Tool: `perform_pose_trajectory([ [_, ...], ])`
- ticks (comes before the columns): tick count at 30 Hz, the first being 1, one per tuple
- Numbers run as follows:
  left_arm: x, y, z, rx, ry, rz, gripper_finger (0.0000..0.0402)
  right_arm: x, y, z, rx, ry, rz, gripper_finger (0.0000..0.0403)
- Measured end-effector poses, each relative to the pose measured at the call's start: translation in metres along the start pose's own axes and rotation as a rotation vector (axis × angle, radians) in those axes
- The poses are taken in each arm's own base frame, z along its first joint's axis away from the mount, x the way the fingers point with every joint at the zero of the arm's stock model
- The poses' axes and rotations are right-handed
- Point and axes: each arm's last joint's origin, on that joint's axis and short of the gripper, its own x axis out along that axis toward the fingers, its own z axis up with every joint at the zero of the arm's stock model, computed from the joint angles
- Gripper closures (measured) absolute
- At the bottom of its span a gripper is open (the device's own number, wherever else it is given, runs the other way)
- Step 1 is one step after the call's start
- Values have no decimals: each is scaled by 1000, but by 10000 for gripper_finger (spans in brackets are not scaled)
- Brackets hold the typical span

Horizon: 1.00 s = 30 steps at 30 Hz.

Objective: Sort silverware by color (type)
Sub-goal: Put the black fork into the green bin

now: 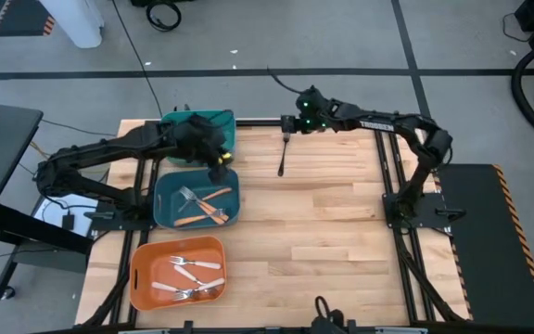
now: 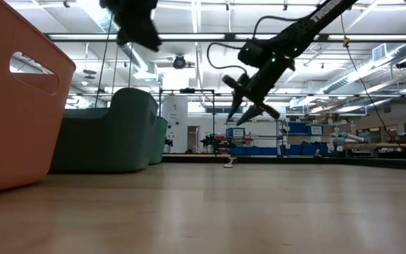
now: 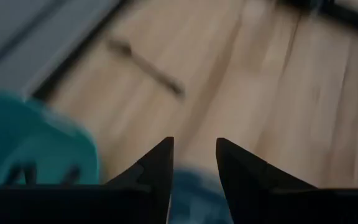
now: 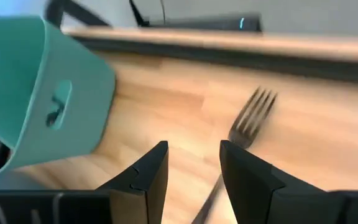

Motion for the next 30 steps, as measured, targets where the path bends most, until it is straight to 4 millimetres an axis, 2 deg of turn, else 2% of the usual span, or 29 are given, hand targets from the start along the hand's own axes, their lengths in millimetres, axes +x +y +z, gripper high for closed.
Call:
perform_pose_trajectory([
  [4,-5,-3,17,-7,-161,-15,272,22,6,1,26,85,56,251],
  [6,-5,-3,20,10,-188,-19,272,30,8,1,7,130,52,251],
  [14,-4,-2,14,29,-133,-8,272,50,1,-2,-48,312,-201,251],
  [20,-3,-2,13,30,-123,-6,272,68,0,-10,-4,338,-223,251],
  [30,-3,-2,13,92,-124,-2,272,86,0,-17,60,316,-219,251],
])
